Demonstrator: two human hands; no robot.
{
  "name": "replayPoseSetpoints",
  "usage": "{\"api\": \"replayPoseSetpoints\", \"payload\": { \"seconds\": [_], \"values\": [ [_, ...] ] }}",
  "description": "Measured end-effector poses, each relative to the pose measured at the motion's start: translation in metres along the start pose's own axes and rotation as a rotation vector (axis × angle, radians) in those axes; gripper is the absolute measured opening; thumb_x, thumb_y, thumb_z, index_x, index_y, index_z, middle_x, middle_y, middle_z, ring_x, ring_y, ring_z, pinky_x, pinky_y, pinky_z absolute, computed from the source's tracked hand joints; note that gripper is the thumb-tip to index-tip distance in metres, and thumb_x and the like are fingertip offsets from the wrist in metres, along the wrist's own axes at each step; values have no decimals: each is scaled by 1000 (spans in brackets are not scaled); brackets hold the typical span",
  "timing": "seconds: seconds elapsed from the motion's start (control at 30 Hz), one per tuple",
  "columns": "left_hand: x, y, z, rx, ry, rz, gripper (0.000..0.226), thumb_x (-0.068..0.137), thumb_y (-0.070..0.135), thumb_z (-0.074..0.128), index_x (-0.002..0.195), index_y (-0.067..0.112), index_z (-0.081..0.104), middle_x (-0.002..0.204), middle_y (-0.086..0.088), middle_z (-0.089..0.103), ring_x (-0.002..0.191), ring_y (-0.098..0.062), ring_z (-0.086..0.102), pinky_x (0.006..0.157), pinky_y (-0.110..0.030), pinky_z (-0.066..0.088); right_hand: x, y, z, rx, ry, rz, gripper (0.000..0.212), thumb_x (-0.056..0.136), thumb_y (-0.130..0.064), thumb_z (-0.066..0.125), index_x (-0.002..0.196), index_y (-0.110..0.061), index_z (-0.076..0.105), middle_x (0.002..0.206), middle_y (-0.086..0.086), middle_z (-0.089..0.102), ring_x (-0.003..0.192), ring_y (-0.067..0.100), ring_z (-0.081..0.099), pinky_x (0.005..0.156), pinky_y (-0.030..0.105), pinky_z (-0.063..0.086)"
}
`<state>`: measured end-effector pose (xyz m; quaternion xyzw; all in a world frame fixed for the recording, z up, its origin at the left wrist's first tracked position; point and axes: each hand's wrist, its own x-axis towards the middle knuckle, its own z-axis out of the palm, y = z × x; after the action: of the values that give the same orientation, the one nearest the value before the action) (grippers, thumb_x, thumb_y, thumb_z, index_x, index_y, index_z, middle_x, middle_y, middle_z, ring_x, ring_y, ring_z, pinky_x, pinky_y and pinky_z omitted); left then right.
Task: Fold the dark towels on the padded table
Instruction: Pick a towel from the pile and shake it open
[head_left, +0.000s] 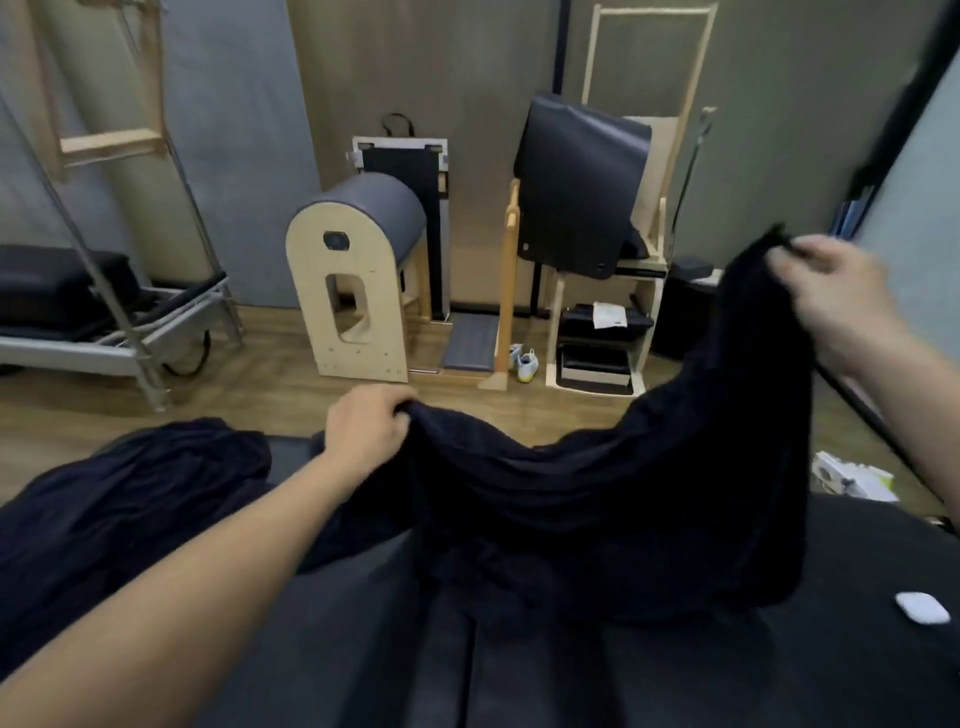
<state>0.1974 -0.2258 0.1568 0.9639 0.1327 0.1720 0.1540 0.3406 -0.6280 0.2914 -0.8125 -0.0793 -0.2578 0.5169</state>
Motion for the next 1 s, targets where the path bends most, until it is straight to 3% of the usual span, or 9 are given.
{"api": "replayPoseSetpoints", "payload": {
  "seconds": [0.13, 0.23, 0.3, 0.43, 0.53, 0.6, 0.77, 0.87, 1.0],
  "values": [
    [-35, 69, 29, -677, -70, -180, 39, 82, 11, 47, 103, 33, 72, 101, 4, 75, 79, -19, 73, 77, -39, 59, -108, -28, 74, -40, -804, -39, 16, 91, -9, 67, 106, -7, 71, 100, -1, 70, 76, -12, 59, 72, -1, 39],
    [-62, 91, 46, -916, -37, -177, 40, 77, 1, 51, 92, 30, 74, 92, 8, 76, 85, -13, 71, 80, -37, 58, -166, -9, 115, -121, -1105, -81, 11, 89, -12, 70, 97, -8, 76, 114, 2, 70, 97, 2, 62, 93, 18, 46],
    [-77, 93, 54, -1045, -21, -262, 36, 79, 1, 56, 89, 31, 72, 92, 7, 75, 91, -15, 70, 84, -38, 57, -194, 5, 130, -207, -1071, -145, 13, 89, -19, 70, 99, -19, 78, 116, -8, 64, 110, 9, 58, 101, 27, 42],
    [-102, 89, 65, -1351, -25, -542, 28, 88, -1, 57, 99, 23, 66, 92, -11, 72, 87, -26, 68, 76, -38, 54, -230, 15, 136, -185, -951, -151, 18, 91, -18, 67, 104, -24, 77, 118, -9, 65, 113, 11, 56, 98, 21, 40],
    [-105, 77, 74, -1619, -131, -864, 21, 100, 25, 54, 119, 25, 61, 109, -12, 71, 85, -25, 70, 69, -35, 57, -243, 10, 128, -107, -966, -213, 18, 91, -13, 66, 100, -24, 77, 109, -13, 68, 104, 4, 60, 92, 14, 42],
    [-98, 65, 80, -1710, -156, -980, 34, 98, 38, 54, 127, 22, 61, 115, -9, 71, 88, -23, 69, 68, -33, 56, -252, 13, 122, -97, -1035, -261, 18, 91, -11, 66, 97, -23, 77, 101, -13, 68, 96, 3, 62, 89, 22, 48],
    [-81, 62, 66, -1863, -11, -1030, 26, 94, 28, 51, 99, 14, 72, 87, -4, 70, 69, -18, 65, 65, -26, 52, -260, 16, 104, -126, -1093, -280, 19, 91, -10, 64, 98, -23, 76, 93, -10, 65, 88, 7, 63, 82, 33, 53],
    [-76, 54, 66, -1911, -18, -1081, 39, 96, 38, 48, 123, 17, 67, 117, -12, 67, 102, -27, 64, 93, -39, 48, -275, 17, 98, -163, -1167, -369, 16, 91, -18, 64, 99, -28, 74, 98, -13, 64, 92, 7, 63, 80, 36, 53],
    [-63, 50, 63, -1808, -6, -954, 65, 89, 11, 65, 148, 20, 37, 132, -16, 59, 106, -30, 65, 81, -41, 56, -273, 26, 88, -144, -1270, -262, 14, 89, -19, 69, 97, -28, 76, 109, -13, 61, 102, 4, 60, 93, 26, 47]
  ]
}}
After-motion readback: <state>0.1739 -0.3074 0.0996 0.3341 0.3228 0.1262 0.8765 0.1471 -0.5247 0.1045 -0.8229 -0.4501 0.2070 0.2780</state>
